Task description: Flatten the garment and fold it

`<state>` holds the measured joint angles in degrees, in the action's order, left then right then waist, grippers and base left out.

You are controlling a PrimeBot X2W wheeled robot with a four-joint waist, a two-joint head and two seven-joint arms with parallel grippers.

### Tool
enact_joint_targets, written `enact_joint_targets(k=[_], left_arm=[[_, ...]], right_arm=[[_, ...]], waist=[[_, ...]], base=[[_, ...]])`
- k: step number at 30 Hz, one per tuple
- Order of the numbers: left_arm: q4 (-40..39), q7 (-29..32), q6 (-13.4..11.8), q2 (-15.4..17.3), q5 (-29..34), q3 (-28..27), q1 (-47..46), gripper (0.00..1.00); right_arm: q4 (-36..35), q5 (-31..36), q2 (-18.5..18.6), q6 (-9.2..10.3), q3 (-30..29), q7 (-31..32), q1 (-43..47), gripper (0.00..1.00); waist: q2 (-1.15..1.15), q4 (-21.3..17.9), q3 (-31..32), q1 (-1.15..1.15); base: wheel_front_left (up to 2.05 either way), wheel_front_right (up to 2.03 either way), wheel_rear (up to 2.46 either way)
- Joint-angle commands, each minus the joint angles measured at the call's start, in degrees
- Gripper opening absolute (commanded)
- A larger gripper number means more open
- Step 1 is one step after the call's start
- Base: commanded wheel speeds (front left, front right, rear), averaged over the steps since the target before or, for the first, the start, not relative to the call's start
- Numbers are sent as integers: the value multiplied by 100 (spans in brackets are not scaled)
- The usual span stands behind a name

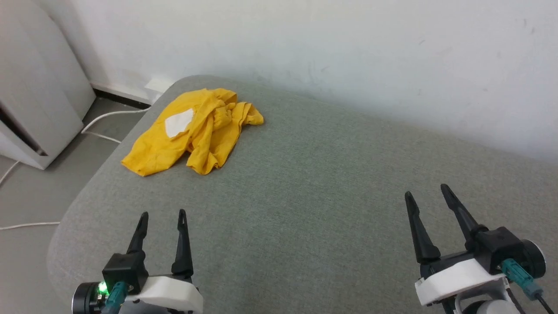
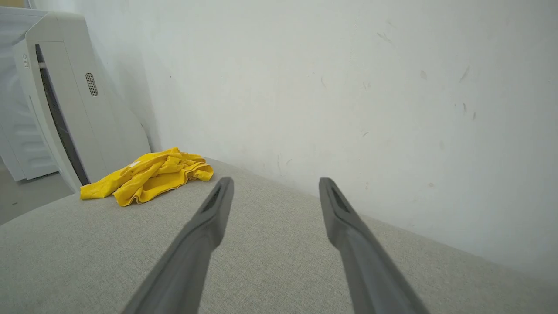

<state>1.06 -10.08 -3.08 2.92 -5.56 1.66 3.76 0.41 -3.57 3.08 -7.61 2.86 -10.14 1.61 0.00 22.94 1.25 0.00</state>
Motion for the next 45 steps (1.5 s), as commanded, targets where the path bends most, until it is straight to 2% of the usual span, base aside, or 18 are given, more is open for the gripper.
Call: enact_joint_targets(k=[1, 20, 38, 45], left_arm=[[25, -46, -34, -3, -29, 12, 82, 100], [39, -274, -75, -3, -62, 0, 169, 100], [10, -490, -214, -4, -250, 152, 199, 100], [2, -492, -229, -4, -256, 130, 171, 100]], right_arm=[[9, -30, -13, 8, 20, -42, 53, 100], [173, -114, -17, 10, 123, -269, 96, 100], [213, -46, -20, 12, 214, -484, 78, 100], [242, -49, -21, 12, 202, -486, 78, 100]], waist=[[0, 87, 10, 0], [0, 635, 65, 0], [0, 1057, -101, 0], [0, 1081, -133, 0]], base=[[0, 0, 0], [0, 0, 0], [0, 0, 0], [0, 0, 0]])
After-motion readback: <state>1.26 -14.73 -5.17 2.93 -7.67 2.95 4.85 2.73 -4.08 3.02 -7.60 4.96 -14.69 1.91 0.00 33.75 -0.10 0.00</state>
